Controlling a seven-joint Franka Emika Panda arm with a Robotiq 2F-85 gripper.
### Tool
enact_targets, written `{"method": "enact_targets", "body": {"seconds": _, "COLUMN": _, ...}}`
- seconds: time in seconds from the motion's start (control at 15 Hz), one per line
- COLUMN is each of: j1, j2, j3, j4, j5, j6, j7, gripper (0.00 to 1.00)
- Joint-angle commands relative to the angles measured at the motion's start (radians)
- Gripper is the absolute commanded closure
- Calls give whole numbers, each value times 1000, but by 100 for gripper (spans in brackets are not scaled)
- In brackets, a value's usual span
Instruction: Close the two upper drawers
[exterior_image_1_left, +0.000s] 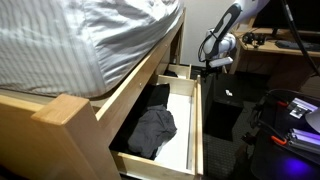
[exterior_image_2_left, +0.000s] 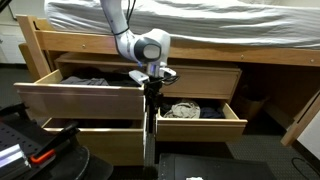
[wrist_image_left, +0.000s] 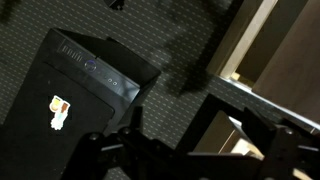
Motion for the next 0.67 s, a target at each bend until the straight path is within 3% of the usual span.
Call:
{"method": "enact_targets", "body": {"seconds": 0.0, "j1": 163, "j2": 54, "j3": -40, "j4": -13, "j5": -88, "j6": 20, "j7": 112, "gripper": 0}}
{"method": "enact_targets", "body": {"seconds": 0.27, "j1": 257, "j2": 91, "j3": -48, "j4": 5, "j5": -110, "j6": 9, "j7": 199, "gripper": 0}}
{"method": "enact_targets", "body": {"seconds": 0.33, "j1": 227, "j2": 80, "j3": -32, "j4": 1, "j5": -92, "j6": 0, "j7": 174, "gripper": 0}}
{"method": "enact_targets", "body": {"seconds": 0.6, "j1": 243, "j2": 86, "j3": -33, "j4": 4, "j5": -91, "j6": 0, "j7": 188, "gripper": 0}}
